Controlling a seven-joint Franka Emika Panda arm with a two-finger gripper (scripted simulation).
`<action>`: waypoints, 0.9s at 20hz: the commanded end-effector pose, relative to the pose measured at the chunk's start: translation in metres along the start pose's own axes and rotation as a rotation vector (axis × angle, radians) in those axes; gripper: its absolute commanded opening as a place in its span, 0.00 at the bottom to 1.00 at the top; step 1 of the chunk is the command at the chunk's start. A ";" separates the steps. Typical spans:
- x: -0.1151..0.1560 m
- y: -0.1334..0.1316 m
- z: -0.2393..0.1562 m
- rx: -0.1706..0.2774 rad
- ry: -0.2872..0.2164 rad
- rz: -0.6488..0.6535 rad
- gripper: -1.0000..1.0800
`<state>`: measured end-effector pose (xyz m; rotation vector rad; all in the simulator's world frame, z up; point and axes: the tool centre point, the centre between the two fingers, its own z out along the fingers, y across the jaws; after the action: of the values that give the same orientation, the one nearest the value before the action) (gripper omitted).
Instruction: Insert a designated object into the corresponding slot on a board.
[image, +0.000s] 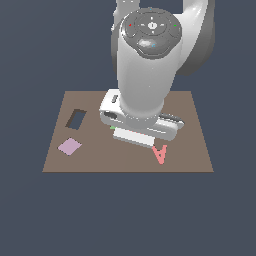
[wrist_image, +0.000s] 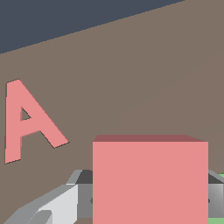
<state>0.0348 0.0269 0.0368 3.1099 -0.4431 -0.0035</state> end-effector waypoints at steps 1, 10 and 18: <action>-0.019 -0.015 -0.001 0.000 0.001 -0.016 0.00; -0.067 -0.054 -0.003 0.000 0.001 -0.055 0.00; -0.077 -0.063 -0.003 0.000 0.000 -0.064 0.00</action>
<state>-0.0214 0.1091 0.0399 3.1230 -0.3418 -0.0046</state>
